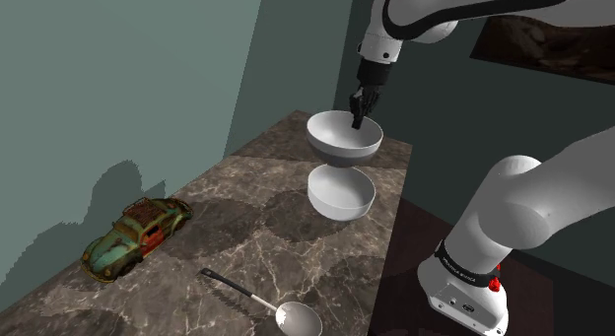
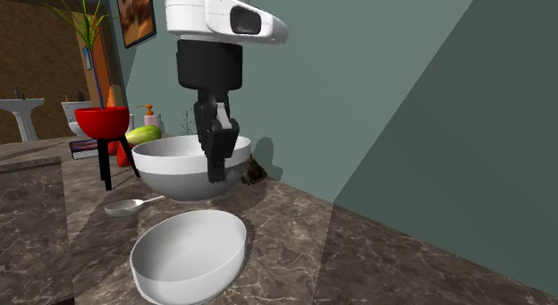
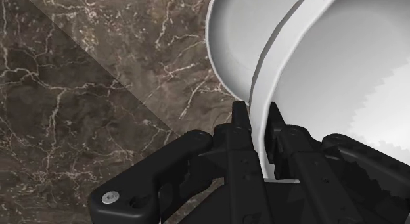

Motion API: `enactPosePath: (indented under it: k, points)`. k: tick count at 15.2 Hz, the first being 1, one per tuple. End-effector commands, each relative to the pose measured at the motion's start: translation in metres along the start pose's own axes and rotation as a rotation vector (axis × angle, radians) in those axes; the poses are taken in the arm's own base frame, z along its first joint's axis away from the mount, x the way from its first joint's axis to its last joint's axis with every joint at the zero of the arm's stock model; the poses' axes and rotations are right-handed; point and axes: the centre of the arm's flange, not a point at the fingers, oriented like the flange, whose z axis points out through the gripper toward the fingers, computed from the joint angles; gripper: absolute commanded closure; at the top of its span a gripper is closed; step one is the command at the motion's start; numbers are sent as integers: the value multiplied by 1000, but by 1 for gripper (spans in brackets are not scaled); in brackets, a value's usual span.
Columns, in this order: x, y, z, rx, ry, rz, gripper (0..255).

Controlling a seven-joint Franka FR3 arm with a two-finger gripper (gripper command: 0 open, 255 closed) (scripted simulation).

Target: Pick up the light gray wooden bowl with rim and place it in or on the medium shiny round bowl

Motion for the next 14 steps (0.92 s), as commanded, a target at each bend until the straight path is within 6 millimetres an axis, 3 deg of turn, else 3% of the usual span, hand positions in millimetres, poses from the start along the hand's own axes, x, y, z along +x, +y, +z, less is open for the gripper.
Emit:
enactPosePath:
  k: [1,14]
  points:
    - [-24,10,-2,0,0,0,255]
    - [-23,17,66,0,0,0,255]
